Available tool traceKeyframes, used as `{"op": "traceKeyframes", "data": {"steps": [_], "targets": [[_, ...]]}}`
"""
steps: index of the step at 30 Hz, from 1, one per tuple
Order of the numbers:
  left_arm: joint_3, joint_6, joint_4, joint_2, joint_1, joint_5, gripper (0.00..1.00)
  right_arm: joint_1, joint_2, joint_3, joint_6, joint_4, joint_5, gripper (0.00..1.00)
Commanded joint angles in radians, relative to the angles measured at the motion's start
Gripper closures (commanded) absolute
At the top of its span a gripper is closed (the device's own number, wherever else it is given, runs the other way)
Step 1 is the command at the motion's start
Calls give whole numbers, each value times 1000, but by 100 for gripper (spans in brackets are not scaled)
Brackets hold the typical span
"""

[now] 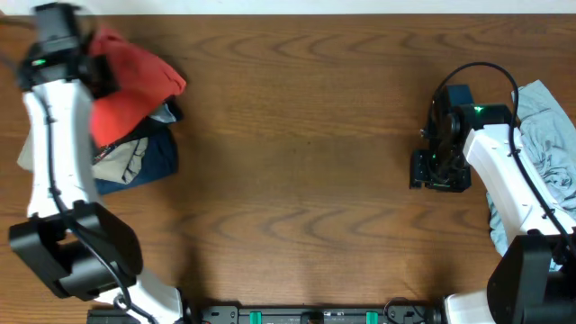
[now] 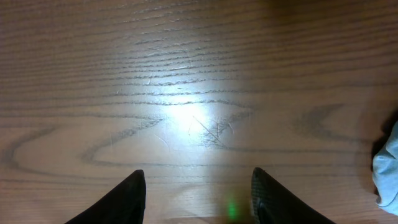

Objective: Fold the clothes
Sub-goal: 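Carry the folded red shirt with the left gripper onto the left clothes pile, then release the shirt on the pile and withdraw the left gripper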

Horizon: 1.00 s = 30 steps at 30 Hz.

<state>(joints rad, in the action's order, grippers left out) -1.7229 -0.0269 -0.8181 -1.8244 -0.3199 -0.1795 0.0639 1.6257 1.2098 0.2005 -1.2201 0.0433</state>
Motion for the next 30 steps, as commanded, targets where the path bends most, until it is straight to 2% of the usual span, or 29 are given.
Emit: {"op": "traceKeyframes", "data": {"steps": [1, 3, 6, 7, 11, 14, 18, 19, 20, 27, 30], "targets": [[-1, -77, 1, -28, -92, 14, 73, -13, -12, 12, -15, -3, -13, 47], [0, -87, -3, -40, -138, 76, 52, -13, -12, 12, -15, -7, -13, 47], [0, -118, -8, -47, -189, 166, 6, -13, -12, 12, -15, -7, -13, 48], [0, -118, -8, -47, -199, 184, 2, -13, -12, 12, -15, -6, -13, 47], [0, -118, -11, -47, -207, 196, 2, -13, -12, 12, -15, -2, -13, 44], [0, -117, -17, -47, -189, 286, 2, -13, -12, 12, -14, 6, -8, 39], [0, -117, -30, -47, -111, 382, 2, -13, -12, 12, -14, 49, 81, 16], [0, -116, -35, -47, -77, 381, 2, -13, -12, 12, -14, 65, 113, 4], [0, -111, -41, -47, -43, 381, 2, -13, -12, 12, -15, 83, 144, 1], [0, -35, -122, -47, 262, 378, 2, -13, -12, 12, -15, 147, 215, 1], [0, 70, -209, -47, 370, 368, 2, -13, -12, 13, -49, 161, 194, 1]]}}
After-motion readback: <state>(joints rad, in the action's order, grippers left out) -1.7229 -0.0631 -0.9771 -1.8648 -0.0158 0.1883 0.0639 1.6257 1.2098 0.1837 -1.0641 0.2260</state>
